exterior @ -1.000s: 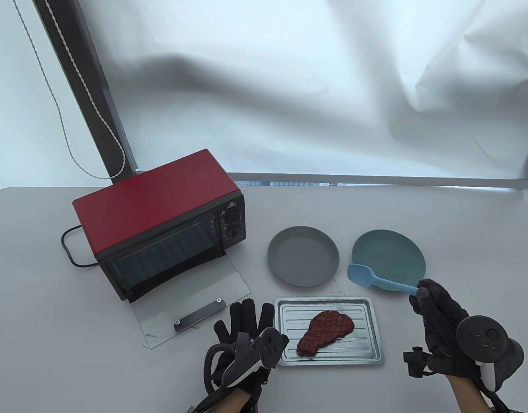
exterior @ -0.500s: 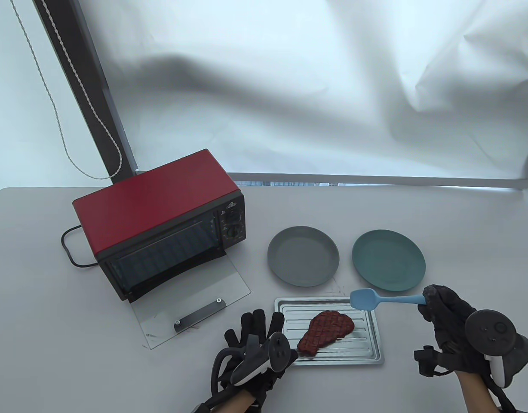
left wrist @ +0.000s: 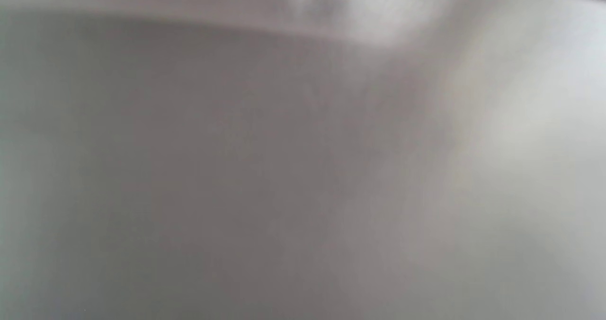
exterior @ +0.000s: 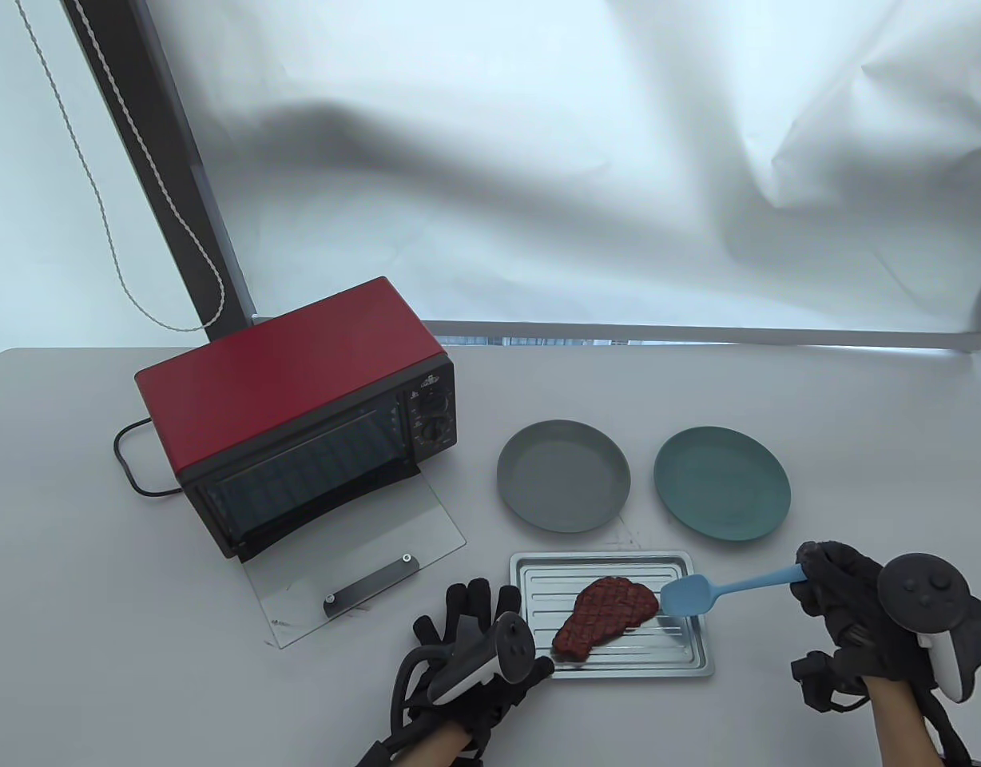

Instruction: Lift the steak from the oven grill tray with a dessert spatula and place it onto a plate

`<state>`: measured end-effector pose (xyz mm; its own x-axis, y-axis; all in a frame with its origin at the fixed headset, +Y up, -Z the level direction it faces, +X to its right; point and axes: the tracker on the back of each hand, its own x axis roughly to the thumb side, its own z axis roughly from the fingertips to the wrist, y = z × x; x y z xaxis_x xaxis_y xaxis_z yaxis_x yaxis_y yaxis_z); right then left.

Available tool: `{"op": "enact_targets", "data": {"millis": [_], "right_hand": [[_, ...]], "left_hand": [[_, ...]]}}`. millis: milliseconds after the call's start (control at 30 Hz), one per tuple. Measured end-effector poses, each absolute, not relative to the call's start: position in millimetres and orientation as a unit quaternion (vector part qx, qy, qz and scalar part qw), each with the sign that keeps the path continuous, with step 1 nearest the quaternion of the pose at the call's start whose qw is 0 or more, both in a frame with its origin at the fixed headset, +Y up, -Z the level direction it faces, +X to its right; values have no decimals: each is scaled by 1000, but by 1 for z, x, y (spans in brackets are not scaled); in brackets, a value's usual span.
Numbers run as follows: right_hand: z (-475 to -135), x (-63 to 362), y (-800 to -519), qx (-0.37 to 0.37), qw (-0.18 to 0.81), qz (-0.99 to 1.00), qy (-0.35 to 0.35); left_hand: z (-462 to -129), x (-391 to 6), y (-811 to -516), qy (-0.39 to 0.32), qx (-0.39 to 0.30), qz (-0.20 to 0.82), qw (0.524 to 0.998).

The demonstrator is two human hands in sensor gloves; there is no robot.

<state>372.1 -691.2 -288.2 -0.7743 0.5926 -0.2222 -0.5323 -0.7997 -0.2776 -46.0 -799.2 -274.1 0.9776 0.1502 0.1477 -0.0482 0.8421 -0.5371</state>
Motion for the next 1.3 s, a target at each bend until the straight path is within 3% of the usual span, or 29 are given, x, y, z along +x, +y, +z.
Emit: {"op": "enact_targets", "data": {"millis": [300, 733, 1300], "right_hand": [[-293, 379, -700, -172, 299, 937, -56], [-305, 395, -736, -222, 339, 913, 51], [-310, 387, -753, -220, 356, 905, 82]], "left_hand": [[-277, -47, -806, -92, -307, 63, 945], [-278, -48, -807, -87, -305, 70, 946], [-281, -49, -806, -84, -293, 72, 950]]}}
